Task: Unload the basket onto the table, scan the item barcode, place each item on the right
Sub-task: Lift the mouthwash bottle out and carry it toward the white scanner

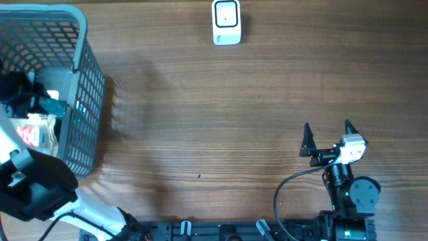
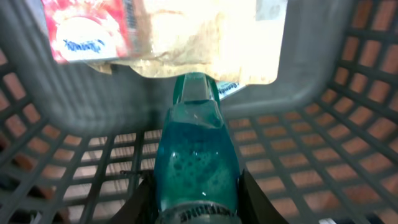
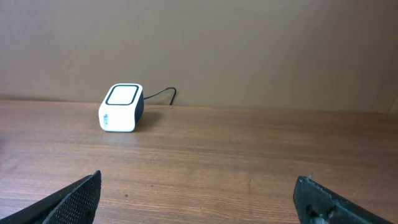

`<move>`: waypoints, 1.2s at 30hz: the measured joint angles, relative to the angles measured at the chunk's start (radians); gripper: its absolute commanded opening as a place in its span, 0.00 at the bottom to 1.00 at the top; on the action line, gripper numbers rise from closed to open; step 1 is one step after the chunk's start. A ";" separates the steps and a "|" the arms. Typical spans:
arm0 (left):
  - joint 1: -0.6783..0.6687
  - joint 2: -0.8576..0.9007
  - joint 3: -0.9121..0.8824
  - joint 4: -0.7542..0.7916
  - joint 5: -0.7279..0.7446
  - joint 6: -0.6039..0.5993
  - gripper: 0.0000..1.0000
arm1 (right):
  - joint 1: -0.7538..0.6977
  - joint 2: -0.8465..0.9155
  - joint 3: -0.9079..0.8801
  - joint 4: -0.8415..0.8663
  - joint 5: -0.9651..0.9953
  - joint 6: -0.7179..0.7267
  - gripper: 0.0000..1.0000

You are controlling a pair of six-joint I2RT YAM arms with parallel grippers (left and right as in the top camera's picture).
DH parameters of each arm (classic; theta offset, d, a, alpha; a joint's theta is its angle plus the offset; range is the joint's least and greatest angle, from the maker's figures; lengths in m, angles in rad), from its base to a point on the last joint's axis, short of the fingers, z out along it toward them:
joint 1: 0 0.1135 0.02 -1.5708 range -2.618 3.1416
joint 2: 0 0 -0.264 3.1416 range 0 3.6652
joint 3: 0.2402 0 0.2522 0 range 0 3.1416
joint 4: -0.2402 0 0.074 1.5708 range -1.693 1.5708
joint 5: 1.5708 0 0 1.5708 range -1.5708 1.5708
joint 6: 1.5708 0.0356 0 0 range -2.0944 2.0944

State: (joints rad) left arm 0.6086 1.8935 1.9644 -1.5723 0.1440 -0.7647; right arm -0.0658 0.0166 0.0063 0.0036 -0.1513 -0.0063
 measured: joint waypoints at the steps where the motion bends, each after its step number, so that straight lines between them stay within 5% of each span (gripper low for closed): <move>1: 0.000 -0.005 0.047 -0.022 0.000 0.000 0.04 | 0.000 0.000 0.000 0.000 0.000 0.000 1.00; 9: 0.000 -0.207 0.297 -0.028 0.000 0.000 0.04 | 0.000 0.000 0.000 0.000 0.000 0.000 1.00; 21: -0.018 -0.592 0.319 0.032 0.146 0.000 0.04 | 0.000 0.000 0.000 0.000 0.000 0.000 1.00; 27: -0.212 -0.633 0.319 0.005 0.286 0.000 0.04 | 0.000 0.000 0.000 0.000 0.000 0.000 1.00; 36: -0.609 -0.455 0.319 -0.007 0.253 0.000 0.04 | 0.000 0.000 0.000 0.000 0.000 0.000 1.00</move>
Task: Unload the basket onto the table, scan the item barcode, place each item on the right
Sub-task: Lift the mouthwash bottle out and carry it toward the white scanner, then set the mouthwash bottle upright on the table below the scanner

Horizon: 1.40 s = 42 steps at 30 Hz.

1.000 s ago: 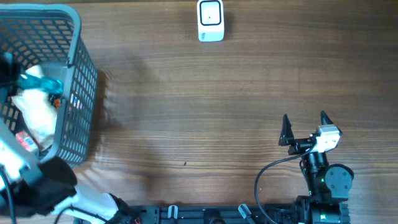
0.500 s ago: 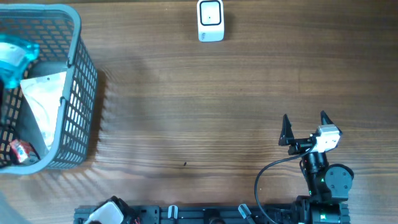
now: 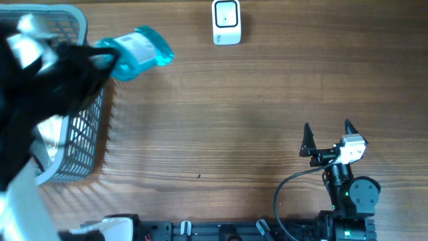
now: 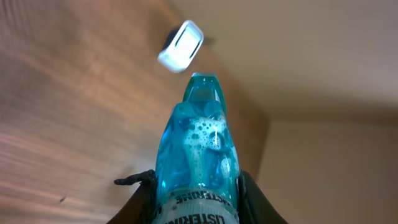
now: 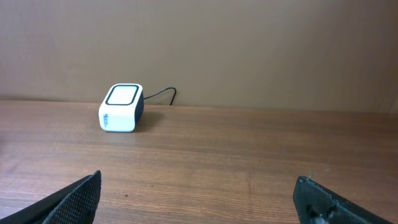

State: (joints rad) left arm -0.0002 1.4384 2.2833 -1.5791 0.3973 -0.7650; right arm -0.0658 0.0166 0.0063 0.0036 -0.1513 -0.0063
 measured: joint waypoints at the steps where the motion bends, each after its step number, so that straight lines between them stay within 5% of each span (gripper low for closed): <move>1: -0.057 0.042 0.000 -0.009 -0.031 0.000 0.04 | 0.000 0.000 0.000 0.000 0.000 0.000 1.00; 9: -0.341 0.386 -0.001 -0.109 -0.307 0.002 0.04 | 0.000 0.000 0.000 0.000 0.000 0.000 1.00; 21: -0.460 0.767 -0.019 -0.028 -0.427 0.009 0.04 | 0.000 0.000 0.000 0.000 0.000 0.000 1.00; 28: -0.491 0.838 -0.021 0.135 -0.430 0.012 0.17 | 0.000 0.000 0.000 0.000 0.000 0.000 1.00; 31: -0.491 0.838 -0.021 0.158 -0.430 0.011 0.41 | 0.000 0.000 0.000 0.000 0.000 0.000 1.00; 36: -0.491 0.838 -0.021 0.151 -0.430 0.018 0.58 | 0.000 0.000 0.000 0.000 0.000 0.000 1.00; 42: -0.491 0.838 -0.021 0.151 -0.430 0.019 0.64 | 0.000 0.000 0.000 0.000 0.000 0.000 1.00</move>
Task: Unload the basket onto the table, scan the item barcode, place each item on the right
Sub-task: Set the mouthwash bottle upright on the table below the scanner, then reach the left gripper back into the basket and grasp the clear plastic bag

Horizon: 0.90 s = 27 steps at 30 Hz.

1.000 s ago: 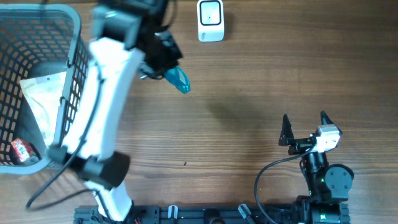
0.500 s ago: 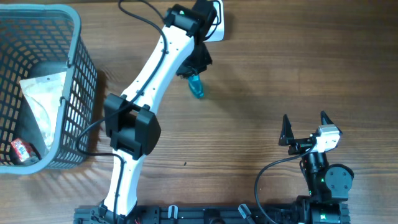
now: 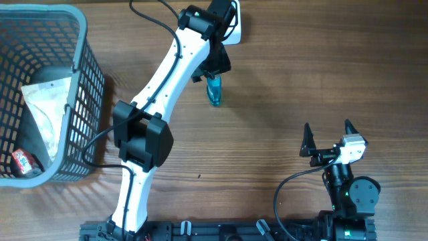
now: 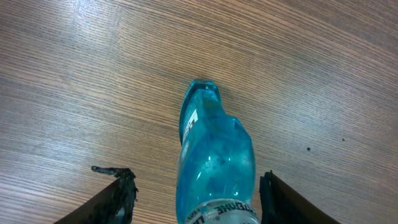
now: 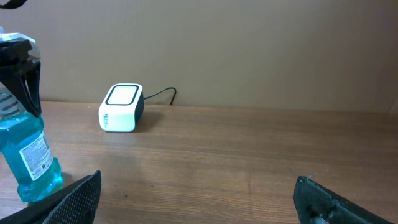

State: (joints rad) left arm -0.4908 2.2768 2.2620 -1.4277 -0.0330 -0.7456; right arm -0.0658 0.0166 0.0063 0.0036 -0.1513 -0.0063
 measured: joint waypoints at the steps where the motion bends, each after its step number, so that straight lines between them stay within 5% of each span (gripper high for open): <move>1: 0.000 0.000 0.000 -0.001 0.000 0.000 0.69 | 0.000 0.000 0.000 0.000 0.000 0.000 1.00; 7: 0.004 -0.008 0.020 -0.007 0.000 0.005 0.90 | 0.000 0.000 0.000 0.000 0.000 0.000 1.00; 16: 0.098 -0.314 0.087 -0.008 0.000 0.003 0.96 | 0.000 0.000 0.000 0.000 0.000 0.000 1.00; 25: 0.498 -0.588 0.095 -0.100 -0.148 0.003 1.00 | 0.000 0.000 0.000 0.000 0.000 0.000 1.00; 27: 0.677 -0.620 0.100 -0.161 -0.159 0.003 1.00 | 0.000 0.000 0.000 0.000 0.000 0.000 1.00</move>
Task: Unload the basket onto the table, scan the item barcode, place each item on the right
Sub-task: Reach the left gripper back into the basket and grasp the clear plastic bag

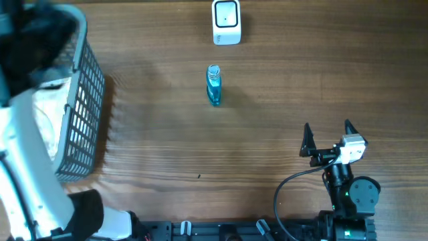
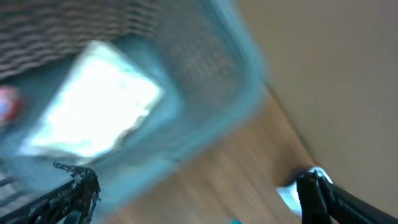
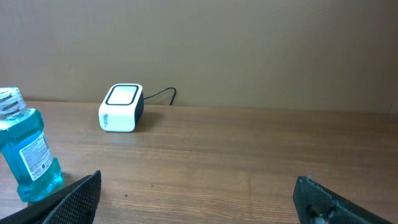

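Observation:
A blue mouthwash bottle (image 1: 213,85) stands upright on the wooden table, just in front of the white barcode scanner (image 1: 226,22). The right wrist view shows the bottle (image 3: 25,155) at its left edge, label facing the camera, and the scanner (image 3: 121,107) behind it. My left gripper (image 2: 196,198) is open and empty, blurred, high over the grey basket (image 2: 205,93). My right gripper (image 3: 199,199) rests open and empty near the table's front right, far from the bottle.
The grey mesh basket (image 1: 83,100) stands at the far left with a white packet (image 2: 93,109) and a red item inside. My left arm (image 1: 30,134) hangs over the basket. The scanner's cable runs off behind it.
My left gripper has left the bottle and moved from in front of the scanner to above the basket at the far left. The bottle stands alone. The right arm has not moved.
My left gripper was shut on the bottle inside the basket. Then it held the bottle in the air beside the basket. Then the bottle stood before the scanner with the fingers open round it. Now the gripper is back over the basket.

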`<move>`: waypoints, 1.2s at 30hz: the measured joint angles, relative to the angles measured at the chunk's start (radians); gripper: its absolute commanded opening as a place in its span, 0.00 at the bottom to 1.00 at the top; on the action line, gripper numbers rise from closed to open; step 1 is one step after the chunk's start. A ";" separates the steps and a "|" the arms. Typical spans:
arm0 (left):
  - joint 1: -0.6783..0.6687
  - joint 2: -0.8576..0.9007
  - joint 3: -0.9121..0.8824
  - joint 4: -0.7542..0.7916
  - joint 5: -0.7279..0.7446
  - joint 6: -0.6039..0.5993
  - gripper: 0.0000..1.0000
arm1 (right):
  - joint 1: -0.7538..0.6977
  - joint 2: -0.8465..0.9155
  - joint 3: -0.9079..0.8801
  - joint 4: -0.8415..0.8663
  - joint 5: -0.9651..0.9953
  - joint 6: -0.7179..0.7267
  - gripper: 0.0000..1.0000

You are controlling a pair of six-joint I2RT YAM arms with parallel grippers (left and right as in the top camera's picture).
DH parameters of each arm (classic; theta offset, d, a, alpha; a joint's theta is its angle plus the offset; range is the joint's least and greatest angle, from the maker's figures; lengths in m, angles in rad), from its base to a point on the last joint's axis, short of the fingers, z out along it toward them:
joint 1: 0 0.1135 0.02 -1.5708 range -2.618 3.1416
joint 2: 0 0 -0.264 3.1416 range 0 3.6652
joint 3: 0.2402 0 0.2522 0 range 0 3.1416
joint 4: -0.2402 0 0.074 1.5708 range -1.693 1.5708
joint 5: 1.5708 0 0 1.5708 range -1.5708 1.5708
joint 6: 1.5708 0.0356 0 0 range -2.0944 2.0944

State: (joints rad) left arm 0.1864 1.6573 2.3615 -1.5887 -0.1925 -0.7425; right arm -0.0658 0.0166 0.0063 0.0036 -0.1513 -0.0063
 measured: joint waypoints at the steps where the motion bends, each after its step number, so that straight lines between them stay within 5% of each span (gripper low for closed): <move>1: 0.075 -0.001 0.000 -0.035 -0.006 0.000 1.00 | 0.000 0.000 0.000 0.000 0.000 0.000 1.00; 5: 0.288 0.029 -0.008 -0.093 -0.020 0.000 1.00 | 0.000 0.000 0.000 0.000 0.000 0.000 1.00; 11: 0.407 0.137 -0.144 -0.093 -0.020 0.000 1.00 | 0.000 0.000 0.000 0.000 0.000 0.000 1.00; 36: 0.417 0.215 -0.783 0.480 -0.021 0.084 1.00 | 0.000 0.000 0.000 0.000 0.000 0.000 1.00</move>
State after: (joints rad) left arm 0.6033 1.8721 1.5784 -1.1091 -0.2134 -0.6590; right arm -0.0658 0.0166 0.0063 0.0036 -0.1513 -0.0063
